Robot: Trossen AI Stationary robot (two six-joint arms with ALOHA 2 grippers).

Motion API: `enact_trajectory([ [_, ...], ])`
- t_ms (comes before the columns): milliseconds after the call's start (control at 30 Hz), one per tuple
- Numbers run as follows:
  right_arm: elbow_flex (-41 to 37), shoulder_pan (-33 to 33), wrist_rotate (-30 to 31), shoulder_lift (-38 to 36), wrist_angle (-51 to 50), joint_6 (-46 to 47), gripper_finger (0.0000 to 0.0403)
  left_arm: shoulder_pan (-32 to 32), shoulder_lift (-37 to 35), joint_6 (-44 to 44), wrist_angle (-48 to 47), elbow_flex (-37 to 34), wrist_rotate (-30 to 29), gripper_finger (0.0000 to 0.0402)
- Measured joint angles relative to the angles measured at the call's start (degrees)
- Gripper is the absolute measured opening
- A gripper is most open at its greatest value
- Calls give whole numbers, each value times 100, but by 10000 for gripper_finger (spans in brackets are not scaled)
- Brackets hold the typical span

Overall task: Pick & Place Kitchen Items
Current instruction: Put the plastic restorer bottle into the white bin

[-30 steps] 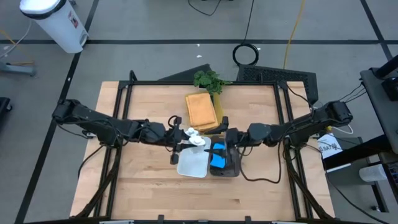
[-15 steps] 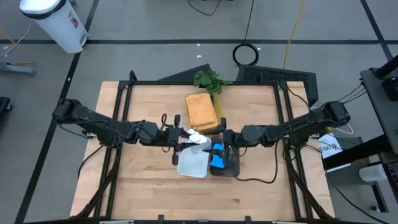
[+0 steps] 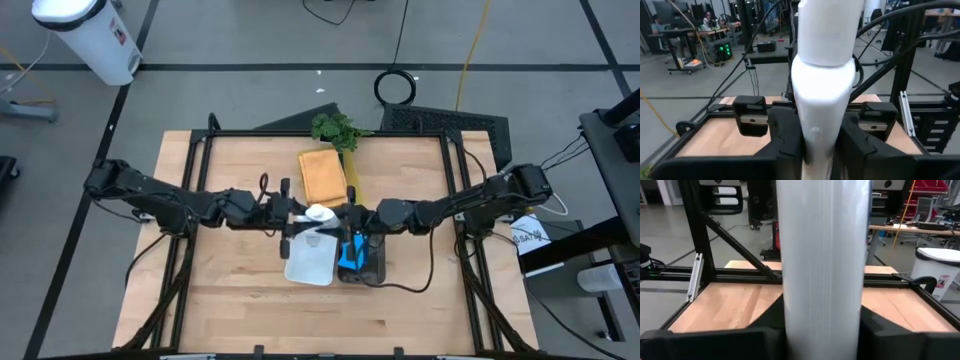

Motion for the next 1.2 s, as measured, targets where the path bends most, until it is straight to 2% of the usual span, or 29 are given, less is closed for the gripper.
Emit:
enact_trajectory([
  [100,-1,0,-7,0,-38,-3,87,-6,-16,-244,-168,40,2,118],
  [200,-3,0,-19,7,-204,-54,74,-43,-139,-384,-1330,457,4,180],
  [300,-16,0,-47,11,-346,-44,74,-66,-240,-489,-2935,1456,4,245],
  [400,-16,-8,-330,2,-559,39,77,-51,-171,-511,-4319,2481,46,298],
  [567,-16,-2,-464,11,-656,114,80,254,251,-563,-5834,3895,712,346],
  [667,-14,-4,-460,6,-612,126,78,456,621,-596,-6231,4161,1017,351],
  [833,-7,-4,-453,75,-626,171,79,562,1055,-373,-6144,4177,1415,334],
  [1200,-9,-18,-457,76,-656,166,79,566,1120,-163,-6289,4178,1420,240],
])
